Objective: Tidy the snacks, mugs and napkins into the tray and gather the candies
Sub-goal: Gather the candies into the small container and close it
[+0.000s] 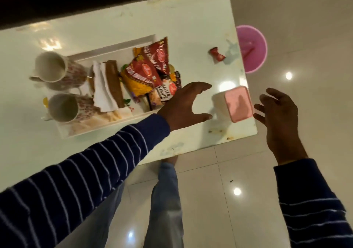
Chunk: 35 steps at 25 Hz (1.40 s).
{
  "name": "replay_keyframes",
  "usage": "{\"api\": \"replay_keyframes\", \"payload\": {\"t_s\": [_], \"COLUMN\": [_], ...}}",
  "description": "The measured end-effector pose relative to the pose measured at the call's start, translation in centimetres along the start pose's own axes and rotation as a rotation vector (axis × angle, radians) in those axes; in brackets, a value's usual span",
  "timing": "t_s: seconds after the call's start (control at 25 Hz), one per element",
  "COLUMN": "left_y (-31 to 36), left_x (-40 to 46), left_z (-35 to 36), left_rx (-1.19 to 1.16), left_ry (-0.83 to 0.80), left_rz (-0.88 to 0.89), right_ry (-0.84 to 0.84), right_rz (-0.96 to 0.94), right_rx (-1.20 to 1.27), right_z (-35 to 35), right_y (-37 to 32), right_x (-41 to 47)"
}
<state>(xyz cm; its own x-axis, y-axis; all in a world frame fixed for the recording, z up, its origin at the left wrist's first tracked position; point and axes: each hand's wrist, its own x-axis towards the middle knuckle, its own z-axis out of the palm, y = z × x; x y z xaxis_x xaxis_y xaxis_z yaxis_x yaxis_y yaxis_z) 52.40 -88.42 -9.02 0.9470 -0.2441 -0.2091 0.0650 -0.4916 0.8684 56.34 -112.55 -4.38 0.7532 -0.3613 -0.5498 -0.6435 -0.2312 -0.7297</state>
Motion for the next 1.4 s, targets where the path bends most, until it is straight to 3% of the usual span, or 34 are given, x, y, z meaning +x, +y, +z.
{"api": "replay_keyframes", "payload": {"t_s": [0.2, 0.36, 0.52, 0.96, 1.2, 1.4], "left_y": [0.5, -0.1, -0.8, -1.4, -0.2, 0.7], "left_x": [3.9, 6.0, 7.3, 7.2, 4.9, 0.7], "left_z": [4.5, 6.0, 7.1, 7.3, 3.8, 1.4], "left_rx": [0.094, 0.144, 0.157, 0.095, -0.035, -0.110], "left_ry": [-0.195, -0.191, -0.174, -0.144, -0.307, -0.236], "left_rz": [-0.048, -0.065, -0.089, -0.110, -0.063, -0.067], "right_ry": [0.006, -0.036, 0.015, -0.099, -0.236, -0.340], "right_rz": [-0.284, -0.404, -0.393, -0.423, -0.615, -0.749], "right_rx": [-0.462, -0.646, -0.805, -0.692, -0.563, -0.598], "right_z": [-1.5, 0.3, 2.3, 2.2, 0.7, 0.2], "right_y": [4.7, 6.8, 7.8, 7.6, 4.5, 2.8], "right_x": [-0.1, 0.4, 1.8, 2.2, -2.8, -5.8]}}
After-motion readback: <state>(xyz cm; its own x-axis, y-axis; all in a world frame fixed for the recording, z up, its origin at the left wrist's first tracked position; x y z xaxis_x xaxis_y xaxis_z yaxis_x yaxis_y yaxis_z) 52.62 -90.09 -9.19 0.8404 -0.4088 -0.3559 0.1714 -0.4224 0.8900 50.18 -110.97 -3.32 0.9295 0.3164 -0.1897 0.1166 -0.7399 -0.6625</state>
